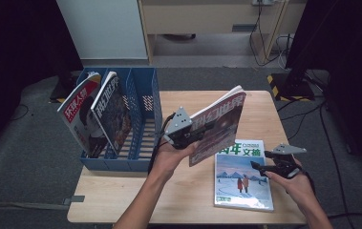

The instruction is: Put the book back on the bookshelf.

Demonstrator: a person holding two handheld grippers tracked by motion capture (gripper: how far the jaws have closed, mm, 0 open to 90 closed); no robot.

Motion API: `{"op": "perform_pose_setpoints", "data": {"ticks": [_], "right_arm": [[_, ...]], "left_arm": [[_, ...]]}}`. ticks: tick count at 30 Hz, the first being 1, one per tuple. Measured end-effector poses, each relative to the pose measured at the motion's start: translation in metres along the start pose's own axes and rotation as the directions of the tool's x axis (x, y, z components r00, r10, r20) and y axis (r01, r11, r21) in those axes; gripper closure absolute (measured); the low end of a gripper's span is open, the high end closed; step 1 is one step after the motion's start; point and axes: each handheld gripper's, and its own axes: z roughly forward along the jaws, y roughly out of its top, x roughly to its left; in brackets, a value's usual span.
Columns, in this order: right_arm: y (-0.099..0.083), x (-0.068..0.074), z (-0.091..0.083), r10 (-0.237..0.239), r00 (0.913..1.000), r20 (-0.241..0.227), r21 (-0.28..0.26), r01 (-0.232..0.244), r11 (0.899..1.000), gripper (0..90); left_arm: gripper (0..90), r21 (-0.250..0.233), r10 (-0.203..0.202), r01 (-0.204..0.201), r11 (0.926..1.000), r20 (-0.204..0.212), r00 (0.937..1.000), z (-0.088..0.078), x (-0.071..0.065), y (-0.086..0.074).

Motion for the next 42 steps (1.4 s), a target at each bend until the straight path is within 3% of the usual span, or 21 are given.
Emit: {"op": "perform_pose_setpoints", "data": {"ticks": [22,42], "right_arm": [[0.000,-0.001,-0.005,0.027,0.9996,0.009,-0.036,-0.026,0.999,24.4],[0.001,-0.002,-0.007,0.022,0.9994,0.025,-0.046,-0.021,0.999,24.7]], "left_arm": [[84.1,-0.012,-0.007,0.006,0.9999,-0.042,0.9991,-0.029,0.010,0.006],[84.1,-0.039,0.007,-0.011,0.9992,-0.091,0.9958,-0.067,0.015,0.031]]}}
